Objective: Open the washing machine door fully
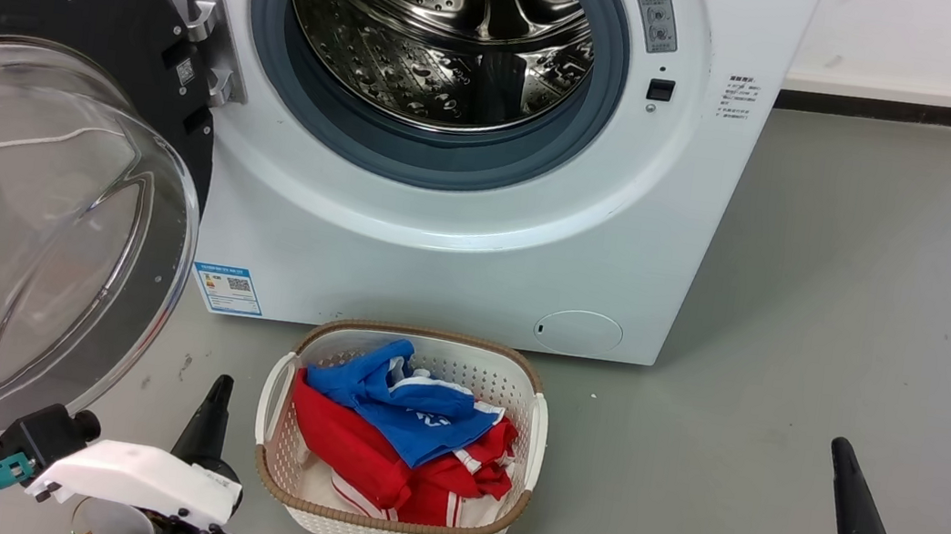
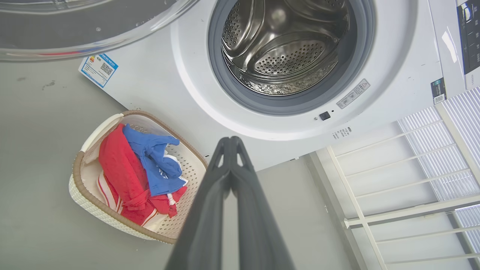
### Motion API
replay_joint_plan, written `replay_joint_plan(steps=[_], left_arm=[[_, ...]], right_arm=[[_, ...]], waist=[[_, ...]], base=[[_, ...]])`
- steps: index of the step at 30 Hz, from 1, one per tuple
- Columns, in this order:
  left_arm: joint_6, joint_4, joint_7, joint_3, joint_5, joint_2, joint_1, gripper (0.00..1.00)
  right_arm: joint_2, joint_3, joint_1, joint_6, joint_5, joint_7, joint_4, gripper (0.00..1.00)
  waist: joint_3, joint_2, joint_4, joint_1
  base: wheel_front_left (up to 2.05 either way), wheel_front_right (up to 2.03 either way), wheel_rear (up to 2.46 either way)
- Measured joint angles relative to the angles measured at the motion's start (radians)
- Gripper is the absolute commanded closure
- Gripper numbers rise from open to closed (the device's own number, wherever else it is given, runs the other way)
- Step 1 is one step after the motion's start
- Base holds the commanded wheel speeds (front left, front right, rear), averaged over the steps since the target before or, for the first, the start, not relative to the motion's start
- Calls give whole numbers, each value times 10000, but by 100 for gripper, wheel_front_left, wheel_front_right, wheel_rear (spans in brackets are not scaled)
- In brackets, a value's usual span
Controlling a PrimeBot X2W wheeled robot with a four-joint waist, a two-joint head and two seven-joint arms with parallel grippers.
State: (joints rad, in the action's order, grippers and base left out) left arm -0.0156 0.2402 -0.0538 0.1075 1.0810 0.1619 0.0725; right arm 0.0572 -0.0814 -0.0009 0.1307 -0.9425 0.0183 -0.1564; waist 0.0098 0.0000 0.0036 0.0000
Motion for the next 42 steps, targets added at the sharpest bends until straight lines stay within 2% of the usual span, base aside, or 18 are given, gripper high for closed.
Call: replay_joint_plan(steps=[16, 42], left_arm=[[426, 12, 506, -648, 1590, -322, 103, 100], [949, 31, 1074, -1429, 3496, -711, 198, 100]], right_arm=[[-21, -96, -295, -2, -1996, 282, -272, 100], [-44, -221, -632, -2, -4360, 627, -579, 100]], waist=[[-16, 0, -9, 0], [-39, 0, -21, 0]], base=[[0, 0, 0], [0, 0, 0]])
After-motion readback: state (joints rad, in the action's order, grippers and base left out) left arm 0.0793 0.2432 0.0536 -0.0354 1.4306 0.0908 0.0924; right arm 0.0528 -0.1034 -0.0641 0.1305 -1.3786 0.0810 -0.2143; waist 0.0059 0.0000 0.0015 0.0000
